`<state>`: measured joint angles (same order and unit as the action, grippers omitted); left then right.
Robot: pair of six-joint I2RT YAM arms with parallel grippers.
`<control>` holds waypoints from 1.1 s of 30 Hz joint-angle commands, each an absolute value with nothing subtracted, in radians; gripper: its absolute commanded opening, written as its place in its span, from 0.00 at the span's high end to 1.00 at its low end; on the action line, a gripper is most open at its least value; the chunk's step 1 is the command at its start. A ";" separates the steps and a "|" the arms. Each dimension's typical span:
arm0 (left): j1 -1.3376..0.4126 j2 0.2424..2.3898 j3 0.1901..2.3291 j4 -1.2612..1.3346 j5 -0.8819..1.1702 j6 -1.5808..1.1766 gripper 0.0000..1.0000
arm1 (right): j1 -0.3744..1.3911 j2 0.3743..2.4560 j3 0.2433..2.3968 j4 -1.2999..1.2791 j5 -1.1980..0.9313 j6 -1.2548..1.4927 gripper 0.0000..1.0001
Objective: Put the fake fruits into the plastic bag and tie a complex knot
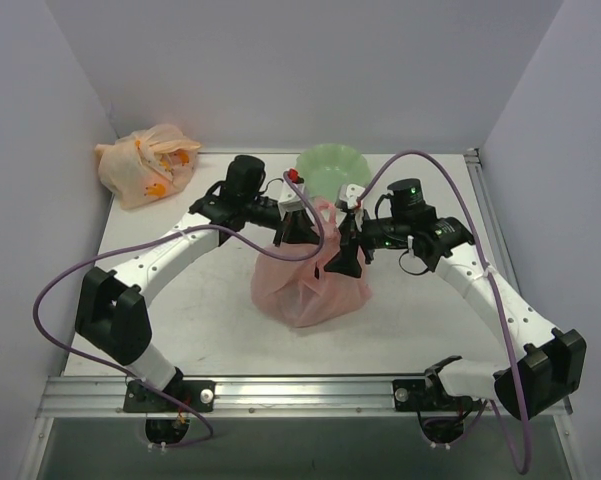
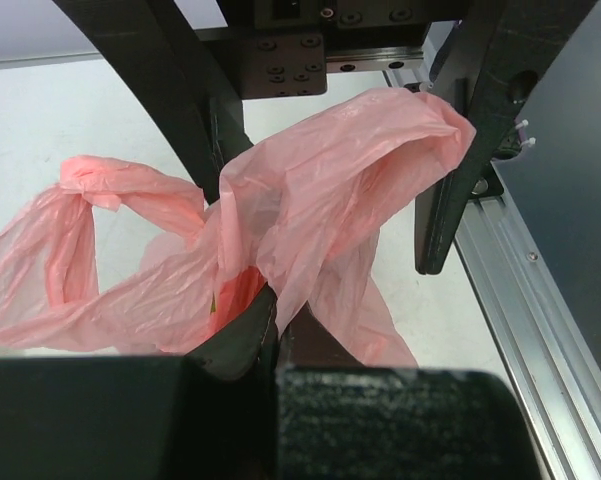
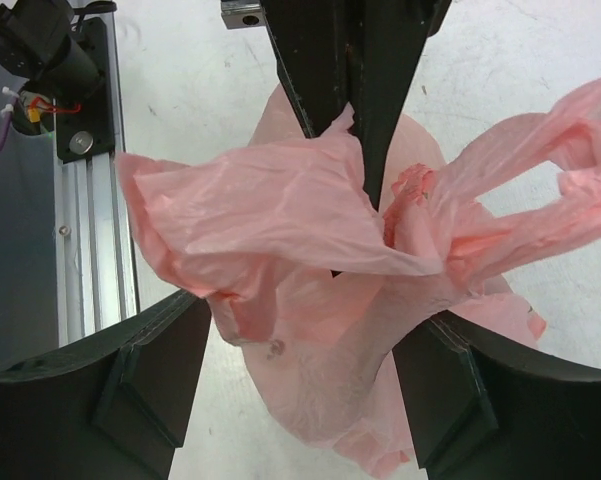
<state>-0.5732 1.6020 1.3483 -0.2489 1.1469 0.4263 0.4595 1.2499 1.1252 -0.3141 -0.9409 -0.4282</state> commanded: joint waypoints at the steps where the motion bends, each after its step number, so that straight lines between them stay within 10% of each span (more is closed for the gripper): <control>1: -0.584 1.597 1.356 -0.187 1.147 0.394 1.00 | 0.472 1.233 1.135 -0.324 -0.980 -0.443 0.29; 9: -0.626 1.608 1.356 -0.287 1.095 0.494 0.94 | 0.474 1.258 1.172 -0.305 -0.986 -0.396 0.34; 19: -0.641 1.572 1.377 -0.474 1.048 0.669 0.64 | 0.472 1.264 1.166 -0.298 -0.982 -0.411 0.92; 23: -0.600 1.500 1.371 -0.541 1.066 0.710 0.43 | 0.474 1.256 1.154 -0.299 -0.979 -0.419 0.95; 33: -0.411 1.479 1.512 -0.497 1.132 0.574 0.34 | 0.476 1.256 1.154 -0.302 -0.988 -0.448 0.97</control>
